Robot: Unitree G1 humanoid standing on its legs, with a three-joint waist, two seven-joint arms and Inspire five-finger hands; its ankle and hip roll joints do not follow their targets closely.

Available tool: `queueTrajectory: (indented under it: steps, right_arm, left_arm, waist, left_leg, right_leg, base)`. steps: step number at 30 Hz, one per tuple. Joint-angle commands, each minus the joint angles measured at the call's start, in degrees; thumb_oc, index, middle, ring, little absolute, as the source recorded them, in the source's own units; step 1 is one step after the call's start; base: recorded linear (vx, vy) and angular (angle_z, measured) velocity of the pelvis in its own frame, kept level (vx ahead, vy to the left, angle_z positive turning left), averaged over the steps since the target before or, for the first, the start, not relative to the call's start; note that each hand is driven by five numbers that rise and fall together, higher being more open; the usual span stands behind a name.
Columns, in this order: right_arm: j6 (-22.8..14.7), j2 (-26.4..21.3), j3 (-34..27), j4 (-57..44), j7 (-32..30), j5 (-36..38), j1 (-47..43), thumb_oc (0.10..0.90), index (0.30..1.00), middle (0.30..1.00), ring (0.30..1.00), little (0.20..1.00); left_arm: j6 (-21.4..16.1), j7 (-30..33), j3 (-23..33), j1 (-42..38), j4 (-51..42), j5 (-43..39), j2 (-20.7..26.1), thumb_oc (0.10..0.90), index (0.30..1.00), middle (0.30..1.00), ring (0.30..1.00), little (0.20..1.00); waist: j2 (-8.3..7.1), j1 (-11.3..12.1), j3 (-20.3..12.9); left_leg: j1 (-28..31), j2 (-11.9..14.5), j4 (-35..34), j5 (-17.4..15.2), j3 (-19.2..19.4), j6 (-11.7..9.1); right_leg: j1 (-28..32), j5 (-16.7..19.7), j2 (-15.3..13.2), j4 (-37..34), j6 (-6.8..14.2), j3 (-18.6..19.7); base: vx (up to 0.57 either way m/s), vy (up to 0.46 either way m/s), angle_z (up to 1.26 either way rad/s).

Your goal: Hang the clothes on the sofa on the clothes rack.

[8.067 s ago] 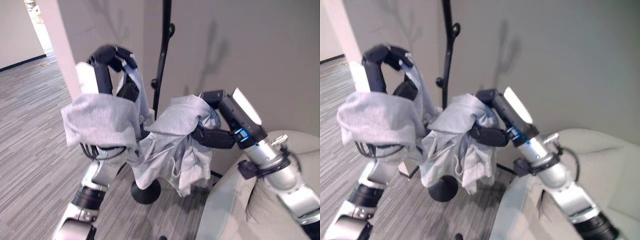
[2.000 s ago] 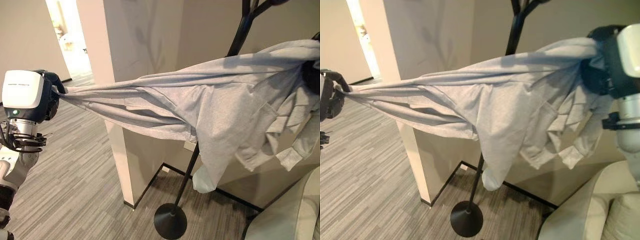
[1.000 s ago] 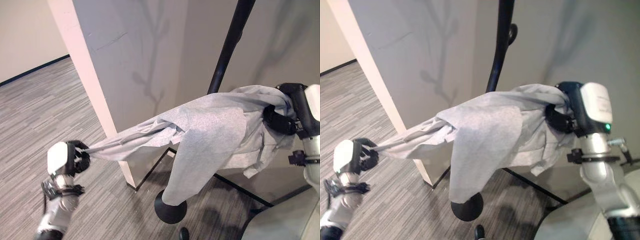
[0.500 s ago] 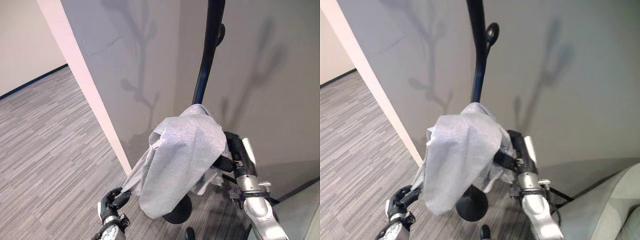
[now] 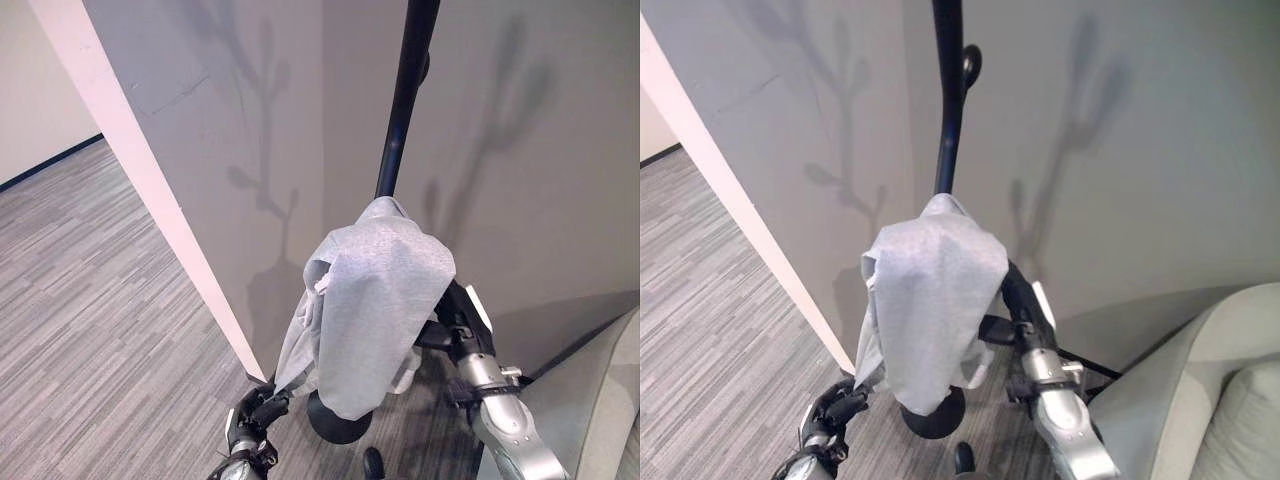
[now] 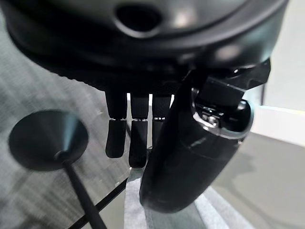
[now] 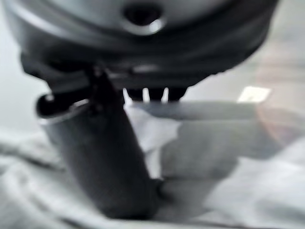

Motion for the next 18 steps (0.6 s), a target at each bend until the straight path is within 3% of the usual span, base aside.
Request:
queueTrajectory:
  steps: [1, 3, 7, 10, 11, 13, 15, 16, 18]
  right_arm:
    - [-6.2, 1.7, -5.6, -1.8, 4.4, 5.8, -3.1, 0.8, 0.9, 0.9, 0.9, 0.9]
    - [-6.5, 3.0, -6.7, -0.5, 5.2, 7.8, -2.4, 0.8, 0.9, 0.9, 0.9, 0.9]
    - [-6.8, 9.2, -10.5, 5.2, 9.7, 20.6, 0.1, 0.8, 0.9, 0.9, 0.9, 0.9]
    - [-6.7, 13.1, -12.2, 12.2, 13.3, 30.0, 0.7, 0.8, 0.9, 0.9, 0.9, 0.9]
    - [-6.6, 16.4, -13.7, 17.4, 14.7, 36.3, 0.7, 0.8, 0.9, 0.9, 0.9, 0.9]
    - [-6.3, 18.9, -14.0, 25.5, 14.3, 40.6, 0.0, 0.8, 0.9, 0.9, 0.9, 0.9]
    - [-3.8, 23.0, -16.5, 37.3, 14.8, 49.9, -2.0, 0.8, 0.9, 0.9, 0.9, 0.9]
    - [-3.8, 23.0, -16.5, 37.3, 14.9, 49.9, -2.1, 0.8, 0.9, 0.9, 0.9, 0.9]
    - [-3.2, 26.4, -21.5, 45.6, 14.3, 57.1, -3.7, 0.8, 0.9, 0.9, 0.9, 0.9]
  left_arm:
    - [-0.6, -5.5, 3.6, -0.4, 0.4, -2.9, 2.6, 0.8, 0.9, 0.9, 0.9, 0.9]
    - [0.3, -6.9, 4.6, -0.6, 3.2, -3.4, 2.0, 0.8, 0.9, 0.9, 0.9, 0.9]
    - [0.0, -7.8, 15.2, -3.4, 14.6, -10.1, -0.5, 0.8, 0.9, 0.9, 0.9, 0.9]
    - [-0.7, -8.8, 19.0, -4.4, 19.8, -9.0, -0.1, 0.8, 0.9, 0.9, 0.9, 0.9]
    - [-1.1, -9.4, 20.8, -5.0, 23.2, -9.0, 0.1, 0.8, 0.9, 0.9, 0.9, 0.9]
    - [-1.3, -10.0, 22.0, -5.5, 27.3, -9.0, 0.3, 0.8, 0.9, 0.9, 0.9, 0.9]
    - [-1.0, -10.8, 23.0, -6.0, 32.5, -9.5, 0.4, 0.8, 0.9, 0.9, 0.9, 0.9]
    - [-1.0, -10.8, 23.0, -6.0, 32.6, -9.5, 0.4, 0.8, 0.9, 0.9, 0.9, 0.9]
    - [-0.3, -11.3, 21.9, -5.6, 33.5, -9.4, -0.2, 0.8, 0.9, 0.9, 0.9, 0.9]
  waist:
    - [-3.6, 0.1, -3.1]
    - [-3.62, -0.1, -3.1]
    - [-3.98, -0.1, -3.3]
    - [-4.49, 0.3, -3.3]
    - [-4.79, 0.5, -3.3]
    - [-5.04, 0.8, -3.4]
    - [-5.21, 1.0, -3.5]
    - [-5.21, 1.0, -3.5]
    - [-4.63, 0.9, -3.5]
  left_leg:
    - [4.0, -3.1, 0.2, -3.9, 0.7, 3.8]
    - [4.1, -3.1, 0.2, -4.0, 0.7, 3.9]
    - [4.5, -3.4, 0.2, -4.3, 0.6, 3.9]
    - [4.7, -3.5, 0.2, -4.4, 0.4, 3.9]
    - [4.7, -3.6, 0.2, -4.6, 0.1, 3.9]
    - [4.9, -3.6, 0.2, -4.7, -0.1, 3.9]
    - [5.1, -3.7, 0.2, -4.9, -0.5, 4.0]
    - [5.1, -3.7, 0.2, -4.9, -0.5, 4.0]
    - [5.5, -3.6, 0.2, -5.4, -0.8, 4.2]
  right_leg:
    - [-5.8, 4.4, -1.2, 1.7, 2.9, 3.1]
    - [-5.7, 4.4, -1.2, 1.7, 2.9, 3.1]
    - [-5.5, 4.4, -1.1, 1.7, 3.0, 3.2]
    - [-5.3, 4.3, -1.2, 1.7, 3.0, 3.1]
    - [-5.0, 4.3, -1.3, 1.7, 3.0, 3.0]
    - [-4.8, 4.4, -1.5, 1.6, 3.0, 2.8]
    - [-4.4, 4.9, -1.7, 1.4, 3.0, 2.7]
    - [-4.4, 4.9, -1.7, 1.4, 3.0, 2.7]
    - [-3.8, 4.7, -1.5, 1.3, 3.0, 2.4]
  base:
    - [0.0, 0.0, 0.0]
    - [0.0, 0.0, 0.0]
    - [0.0, 0.015, -0.02]
    - [0.0, 0.0, 0.0]
    - [0.0, 0.0, 0.0]
    - [0.0, 0.017, 0.05]
    - [0.01, 0.013, 0.03]
    - [0.0, 0.0, 0.0]
    - [0.01, 0.018, 0.01]
